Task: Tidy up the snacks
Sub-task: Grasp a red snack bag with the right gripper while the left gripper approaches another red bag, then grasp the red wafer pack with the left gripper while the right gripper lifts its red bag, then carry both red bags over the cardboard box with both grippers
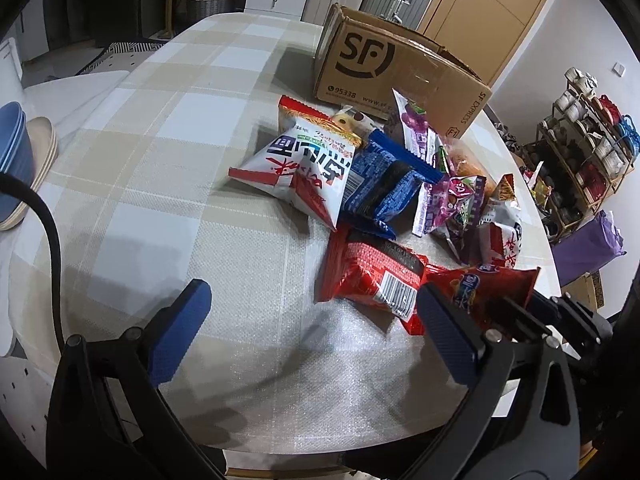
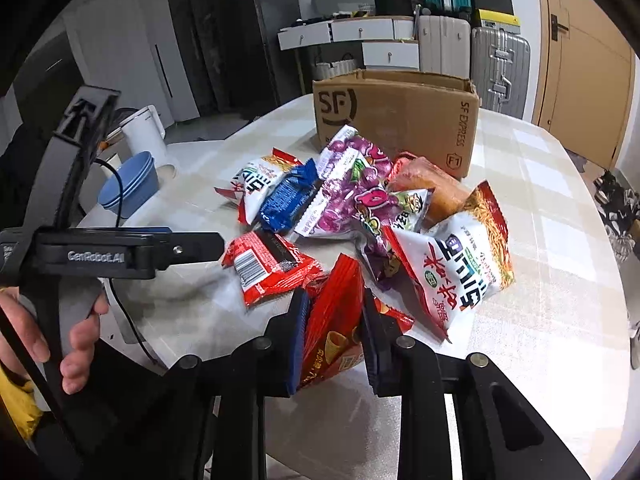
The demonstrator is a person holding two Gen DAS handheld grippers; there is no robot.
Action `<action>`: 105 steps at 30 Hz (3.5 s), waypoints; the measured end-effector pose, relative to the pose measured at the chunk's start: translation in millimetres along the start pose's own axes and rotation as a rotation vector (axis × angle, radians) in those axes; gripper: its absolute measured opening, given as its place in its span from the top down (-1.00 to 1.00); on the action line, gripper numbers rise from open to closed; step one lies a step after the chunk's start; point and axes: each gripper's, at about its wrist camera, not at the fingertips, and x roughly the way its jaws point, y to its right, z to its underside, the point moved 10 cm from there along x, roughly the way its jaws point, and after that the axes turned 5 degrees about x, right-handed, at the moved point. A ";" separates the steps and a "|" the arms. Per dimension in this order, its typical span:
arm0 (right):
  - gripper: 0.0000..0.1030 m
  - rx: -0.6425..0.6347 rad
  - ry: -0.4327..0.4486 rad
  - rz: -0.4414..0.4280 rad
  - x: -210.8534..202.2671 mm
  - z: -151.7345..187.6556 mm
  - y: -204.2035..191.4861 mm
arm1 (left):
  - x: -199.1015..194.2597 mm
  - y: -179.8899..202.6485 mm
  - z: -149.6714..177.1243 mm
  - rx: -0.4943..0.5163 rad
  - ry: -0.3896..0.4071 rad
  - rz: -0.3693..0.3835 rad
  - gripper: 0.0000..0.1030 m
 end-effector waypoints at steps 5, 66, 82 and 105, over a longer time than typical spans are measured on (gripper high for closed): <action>0.54 0.084 0.031 -0.046 -11.1 -6.9 10.1 | -0.8 -1.7 -1.4 -0.005 0.006 -0.003 -0.98; 0.68 0.225 0.104 -0.123 -35.4 -23.4 21.1 | -17.8 4.8 5.6 0.058 -0.007 -0.073 0.11; 0.69 0.184 0.137 -0.113 -35.5 -36.8 2.7 | -43.4 -8.9 -20.6 0.068 0.056 -0.065 0.11; 0.69 0.216 0.293 -0.173 -93.8 -141.7 -0.7 | -87.1 20.2 -106.6 0.133 0.122 -0.032 0.11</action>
